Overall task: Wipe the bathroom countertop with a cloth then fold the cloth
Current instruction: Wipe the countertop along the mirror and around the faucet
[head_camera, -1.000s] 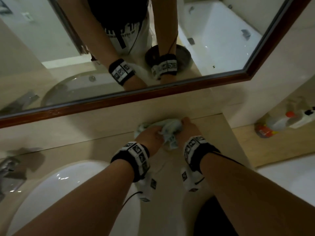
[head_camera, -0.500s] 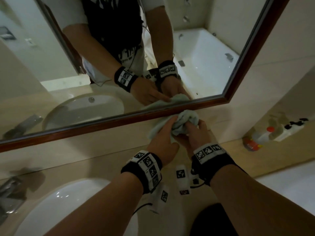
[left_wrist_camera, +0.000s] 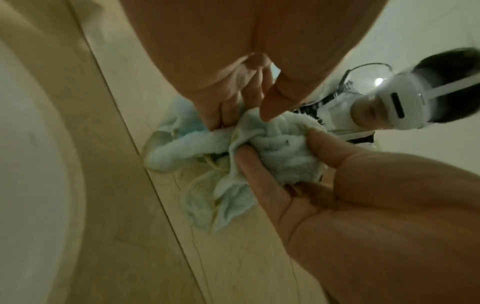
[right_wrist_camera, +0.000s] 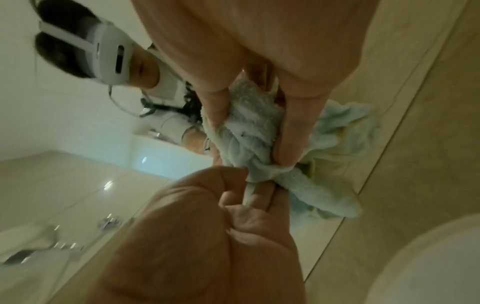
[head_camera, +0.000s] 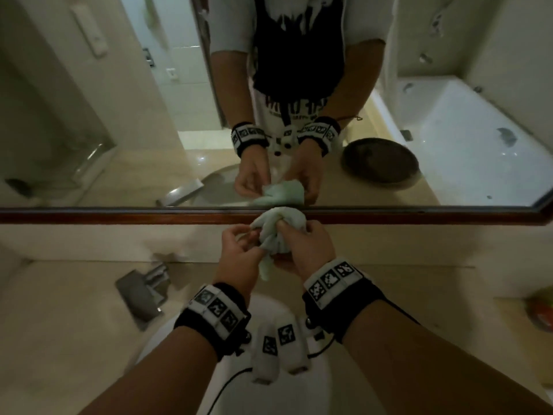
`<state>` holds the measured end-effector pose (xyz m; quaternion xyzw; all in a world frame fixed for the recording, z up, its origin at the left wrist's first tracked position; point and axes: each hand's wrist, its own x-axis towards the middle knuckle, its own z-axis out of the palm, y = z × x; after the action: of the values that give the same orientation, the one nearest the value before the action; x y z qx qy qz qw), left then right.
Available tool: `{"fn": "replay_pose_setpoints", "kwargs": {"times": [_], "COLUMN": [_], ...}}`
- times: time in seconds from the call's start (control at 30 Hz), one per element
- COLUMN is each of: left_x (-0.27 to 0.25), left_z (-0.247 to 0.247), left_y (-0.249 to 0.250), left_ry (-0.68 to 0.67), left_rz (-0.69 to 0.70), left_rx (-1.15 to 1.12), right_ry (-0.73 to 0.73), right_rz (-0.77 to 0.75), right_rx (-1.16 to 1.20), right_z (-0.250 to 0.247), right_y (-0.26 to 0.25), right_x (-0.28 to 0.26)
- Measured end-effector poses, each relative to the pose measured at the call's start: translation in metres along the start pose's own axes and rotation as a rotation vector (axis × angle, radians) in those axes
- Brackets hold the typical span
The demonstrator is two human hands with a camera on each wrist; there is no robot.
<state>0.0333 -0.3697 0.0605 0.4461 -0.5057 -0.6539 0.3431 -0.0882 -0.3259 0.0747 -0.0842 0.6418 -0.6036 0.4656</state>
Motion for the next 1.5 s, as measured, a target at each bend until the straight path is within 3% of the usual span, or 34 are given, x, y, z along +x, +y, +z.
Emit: {"fn": "replay_pose_setpoints", "kwargs": {"times": [0.13, 0.23, 0.37, 0.6, 0.73, 1.1, 1.27, 1.37, 1.5], "left_x": [0.019, 0.035, 0.053, 0.071, 0.035, -0.002, -0.015, -0.019, -0.013], "left_z": [-0.065, -0.100, -0.090, -0.022, 0.048, 0.258, 0.336, 0.364, 0.367], "left_y": [0.005, 0.005, 0.002, -0.029, 0.000, -0.031, -0.038, -0.043, -0.048], "left_ry": [0.104, 0.037, -0.091, -0.177, -0.275, -0.521, -0.692, -0.783, -0.851], "left_rz": [-0.110, -0.195, -0.270, -0.140, -0.086, 0.009, 0.048, 0.016, 0.060], "left_rx": [-0.044, -0.043, 0.231, 0.493, 0.607, 0.726, 0.784, 0.824, 0.837], "right_ry": [-0.065, -0.101, -0.075, 0.037, 0.126, 0.364, 0.522, 0.592, 0.577], "right_rz": [0.049, 0.075, 0.075, 0.029, 0.024, -0.072, -0.078, -0.067, -0.068], "right_rx": [-0.012, 0.017, 0.079, 0.242, 0.245, 0.300, 0.307, 0.332, 0.345], "right_z": [0.062, 0.085, 0.081, 0.013, -0.050, -0.251, -0.323, -0.350, -0.353], "right_y": [0.006, 0.012, 0.019, 0.012, 0.001, -0.042, -0.066, -0.077, -0.079], "right_x": [-0.002, -0.001, 0.001, 0.004, 0.010, 0.017, 0.023, 0.026, 0.024]}}
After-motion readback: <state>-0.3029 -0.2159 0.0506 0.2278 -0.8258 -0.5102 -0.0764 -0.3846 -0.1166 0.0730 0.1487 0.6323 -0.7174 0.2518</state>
